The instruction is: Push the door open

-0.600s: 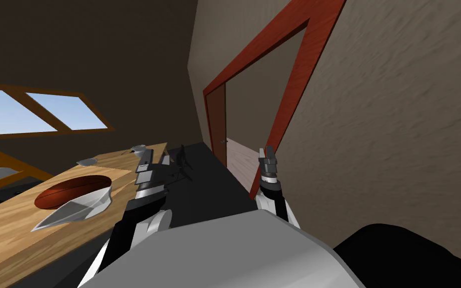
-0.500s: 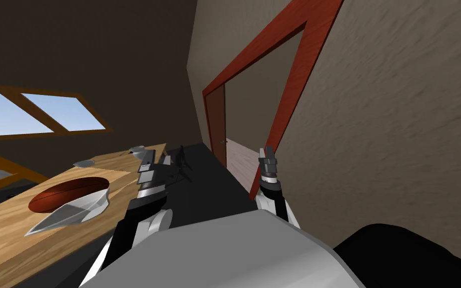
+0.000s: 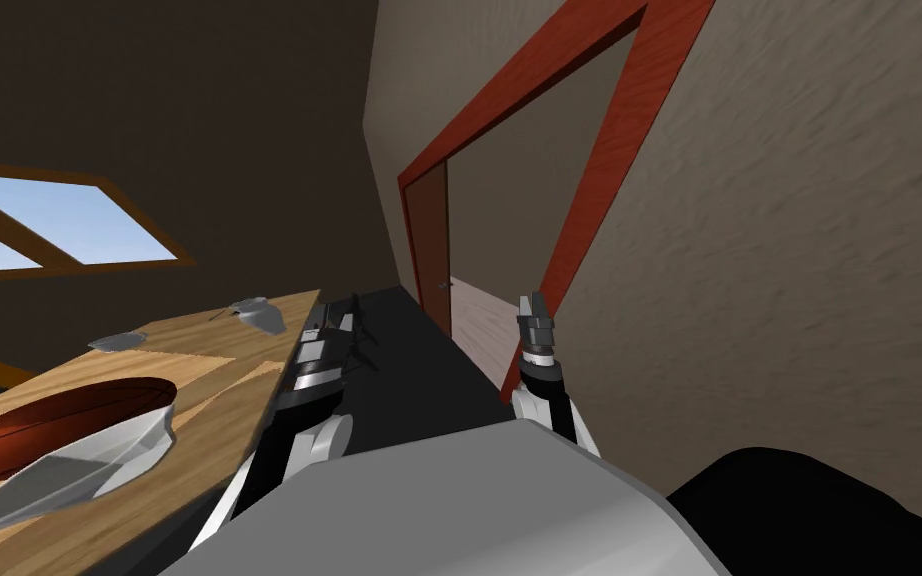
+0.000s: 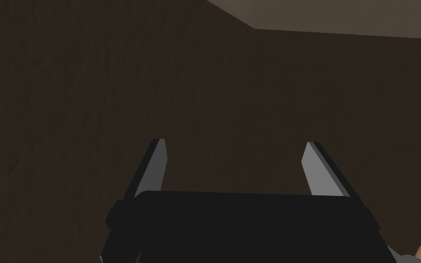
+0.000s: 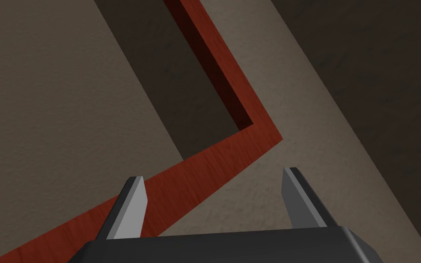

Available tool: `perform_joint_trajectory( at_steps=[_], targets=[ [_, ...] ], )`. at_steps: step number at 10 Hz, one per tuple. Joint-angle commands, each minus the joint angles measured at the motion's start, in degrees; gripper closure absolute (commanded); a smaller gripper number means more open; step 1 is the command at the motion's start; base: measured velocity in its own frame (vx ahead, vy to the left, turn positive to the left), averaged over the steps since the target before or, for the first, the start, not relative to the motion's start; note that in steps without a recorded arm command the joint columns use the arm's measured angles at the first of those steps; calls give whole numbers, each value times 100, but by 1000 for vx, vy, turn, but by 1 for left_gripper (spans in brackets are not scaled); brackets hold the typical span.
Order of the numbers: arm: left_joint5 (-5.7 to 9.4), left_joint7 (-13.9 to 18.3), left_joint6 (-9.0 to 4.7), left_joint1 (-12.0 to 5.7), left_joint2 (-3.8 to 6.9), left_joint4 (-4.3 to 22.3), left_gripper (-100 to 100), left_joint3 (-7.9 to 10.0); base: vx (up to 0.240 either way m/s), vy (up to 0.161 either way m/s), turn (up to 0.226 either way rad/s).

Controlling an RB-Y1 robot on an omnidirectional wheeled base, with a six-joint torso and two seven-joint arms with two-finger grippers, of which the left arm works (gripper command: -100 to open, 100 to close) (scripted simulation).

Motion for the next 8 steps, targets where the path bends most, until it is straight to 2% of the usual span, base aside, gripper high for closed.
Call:
perform_joint_trajectory(
  at_steps=[1,5,7,8],
  targets=[
    [-14,37,-85,-71,49,217,-100,-34,109,35,-90],
    [-52,138,-247,-296,169,807,-100,-126,130,53,-101],
    [-64,170,-298,-367,203,992,-100,-155,103,54,-65],
    [-77,205,-353,-443,236,1192,-100,-186,123,56,-122]
  ],
)
